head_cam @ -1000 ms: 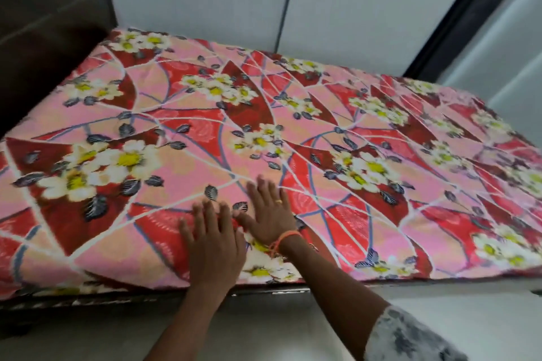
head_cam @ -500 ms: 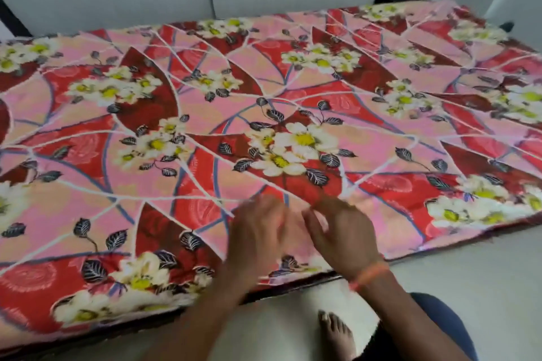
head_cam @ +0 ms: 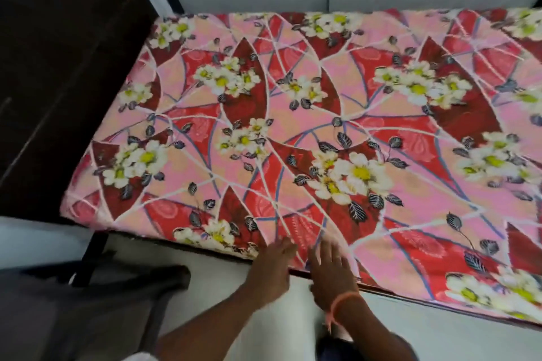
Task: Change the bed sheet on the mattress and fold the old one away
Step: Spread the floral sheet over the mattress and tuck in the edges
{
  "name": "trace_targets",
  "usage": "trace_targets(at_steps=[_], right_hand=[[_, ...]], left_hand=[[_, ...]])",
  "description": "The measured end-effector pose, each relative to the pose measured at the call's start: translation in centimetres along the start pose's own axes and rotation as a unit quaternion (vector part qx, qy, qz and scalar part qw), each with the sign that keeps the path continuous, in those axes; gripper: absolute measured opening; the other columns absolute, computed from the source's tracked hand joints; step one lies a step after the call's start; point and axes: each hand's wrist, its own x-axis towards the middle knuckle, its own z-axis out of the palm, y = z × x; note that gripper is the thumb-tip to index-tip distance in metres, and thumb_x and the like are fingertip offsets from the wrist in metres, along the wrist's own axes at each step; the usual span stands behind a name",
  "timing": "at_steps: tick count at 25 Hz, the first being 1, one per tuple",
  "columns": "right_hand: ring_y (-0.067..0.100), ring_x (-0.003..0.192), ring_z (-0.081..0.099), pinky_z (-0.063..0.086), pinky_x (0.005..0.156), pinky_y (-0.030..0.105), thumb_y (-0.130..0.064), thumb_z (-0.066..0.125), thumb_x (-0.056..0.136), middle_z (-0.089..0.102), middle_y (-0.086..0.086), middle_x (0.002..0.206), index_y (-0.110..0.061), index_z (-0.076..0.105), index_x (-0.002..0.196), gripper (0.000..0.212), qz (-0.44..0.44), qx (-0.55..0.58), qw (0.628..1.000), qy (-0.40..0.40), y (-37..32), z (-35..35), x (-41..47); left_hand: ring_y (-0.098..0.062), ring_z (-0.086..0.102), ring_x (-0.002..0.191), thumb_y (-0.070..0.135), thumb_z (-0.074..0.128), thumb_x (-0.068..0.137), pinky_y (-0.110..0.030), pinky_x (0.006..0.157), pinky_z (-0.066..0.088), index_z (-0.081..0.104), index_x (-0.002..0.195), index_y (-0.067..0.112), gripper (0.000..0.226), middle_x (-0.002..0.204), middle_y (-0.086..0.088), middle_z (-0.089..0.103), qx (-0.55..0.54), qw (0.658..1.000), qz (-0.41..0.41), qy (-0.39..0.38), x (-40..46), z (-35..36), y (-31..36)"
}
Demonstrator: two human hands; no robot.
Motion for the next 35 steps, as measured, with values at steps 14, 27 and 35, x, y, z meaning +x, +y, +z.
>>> trace_targets(at_steps=[14,27,35], right_hand=[[0.029,0.150,0.001,0.005,0.118,0.051,-0.068,0.024,0.092,-0.008,0.006,0.162,-0.023,-0.007,0.155,0.083,0.279,0.074,0.947,0.144,-7.5,6.5,4.6],[0.024,0.149,0.013,0.014,0.118,0.052,-0.044,0.033,0.099,0.016,0.006,0.161,-0.021,0.021,0.154,0.060,0.134,0.033,0.950,0.279,4.3,0.5,7.8],[0.045,0.137,0.031,0.024,0.114,0.050,-0.046,0.039,0.095,0.029,0.029,0.151,-0.006,0.025,0.151,0.071,0.538,0.255,0.777,0.204,33.0,8.9,-13.4]], left_hand=[[-0.052,0.008,0.147,0.025,0.055,0.088,-0.065,0.116,0.020,0.030,0.152,0.000,0.073,0.159,-0.030,0.015,0.039,0.997,0.070,0.013,-2.3,2.1,-7.6],[-0.040,0.016,0.149,0.023,0.046,0.096,-0.055,0.120,0.017,0.027,0.153,0.003,0.063,0.159,-0.025,0.022,0.063,0.991,-0.004,0.115,11.9,2.2,1.4],[-0.049,0.006,0.148,0.049,0.044,0.095,-0.063,0.117,0.015,0.026,0.151,-0.005,0.080,0.158,-0.033,0.012,0.059,0.980,0.190,0.018,11.7,10.9,25.7]])
